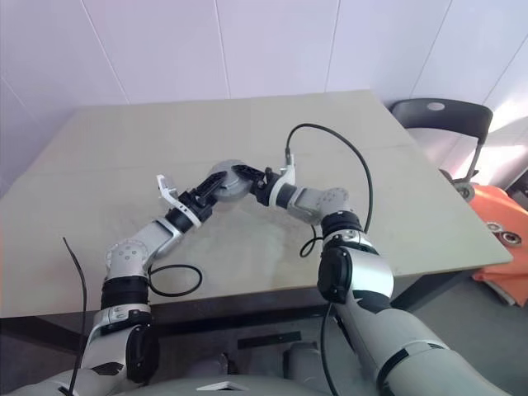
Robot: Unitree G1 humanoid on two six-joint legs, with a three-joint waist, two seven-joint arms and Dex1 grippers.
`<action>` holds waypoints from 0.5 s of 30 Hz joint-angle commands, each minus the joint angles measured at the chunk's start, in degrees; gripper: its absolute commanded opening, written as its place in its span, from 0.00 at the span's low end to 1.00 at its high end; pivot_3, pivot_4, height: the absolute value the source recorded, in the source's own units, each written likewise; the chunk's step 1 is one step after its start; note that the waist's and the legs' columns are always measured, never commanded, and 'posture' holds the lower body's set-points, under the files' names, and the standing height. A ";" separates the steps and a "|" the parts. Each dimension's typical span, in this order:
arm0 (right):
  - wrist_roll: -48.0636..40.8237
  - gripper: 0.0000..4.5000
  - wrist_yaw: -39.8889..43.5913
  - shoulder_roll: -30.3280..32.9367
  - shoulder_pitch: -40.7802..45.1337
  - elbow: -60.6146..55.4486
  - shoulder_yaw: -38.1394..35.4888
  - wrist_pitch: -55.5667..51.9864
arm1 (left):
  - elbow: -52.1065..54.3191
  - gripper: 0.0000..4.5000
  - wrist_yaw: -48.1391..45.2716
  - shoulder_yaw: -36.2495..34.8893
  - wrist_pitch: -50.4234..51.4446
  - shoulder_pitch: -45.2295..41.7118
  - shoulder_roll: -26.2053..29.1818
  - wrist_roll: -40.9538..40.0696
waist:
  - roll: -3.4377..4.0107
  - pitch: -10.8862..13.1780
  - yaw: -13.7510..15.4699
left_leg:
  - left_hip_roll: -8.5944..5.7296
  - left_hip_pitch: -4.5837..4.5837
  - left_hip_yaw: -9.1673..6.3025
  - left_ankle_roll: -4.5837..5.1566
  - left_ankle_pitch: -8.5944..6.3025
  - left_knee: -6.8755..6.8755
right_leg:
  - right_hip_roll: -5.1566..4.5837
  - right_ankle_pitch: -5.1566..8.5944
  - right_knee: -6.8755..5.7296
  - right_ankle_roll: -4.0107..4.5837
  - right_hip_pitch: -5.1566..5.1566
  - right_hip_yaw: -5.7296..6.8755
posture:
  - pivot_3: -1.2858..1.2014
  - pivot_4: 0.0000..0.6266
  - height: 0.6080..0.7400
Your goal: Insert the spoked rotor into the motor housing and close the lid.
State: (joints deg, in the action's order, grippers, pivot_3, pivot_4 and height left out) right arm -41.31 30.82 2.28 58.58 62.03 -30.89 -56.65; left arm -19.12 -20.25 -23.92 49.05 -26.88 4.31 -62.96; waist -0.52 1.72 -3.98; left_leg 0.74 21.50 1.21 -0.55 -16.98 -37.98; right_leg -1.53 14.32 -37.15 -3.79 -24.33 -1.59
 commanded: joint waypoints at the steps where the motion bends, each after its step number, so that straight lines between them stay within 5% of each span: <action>1: -1.25 0.50 0.22 0.04 1.14 -2.48 -0.66 0.13 | 1.30 0.56 -1.19 0.26 -0.76 -1.82 0.04 0.46 | 0.00 0.00 0.02 | 0.00 0.00 0.00 0.00 0.00 0.00 | 0.00 0.00 0.00 0.00 0.00 0.00 | 0.52 0.00 1.00; 15: -0.90 0.50 -0.66 -0.47 0.67 -1.69 -0.85 0.55 | 3.57 0.56 -1.05 -0.54 -0.12 -1.90 -0.53 -1.21 | 0.00 0.00 0.01 | 0.00 0.00 0.00 0.00 0.00 0.00 | -0.01 0.00 0.01 0.00 0.00 0.00 | 0.52 0.00 1.00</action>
State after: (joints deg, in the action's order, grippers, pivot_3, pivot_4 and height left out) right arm -41.53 30.62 2.14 58.55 62.00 -31.36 -56.64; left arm -19.11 -20.23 -24.63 49.09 -27.02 3.79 -63.08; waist -0.52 1.72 -3.97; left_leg 0.74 21.50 1.22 -0.55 -16.98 -37.98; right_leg -1.54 14.32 -37.14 -3.79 -24.33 -1.59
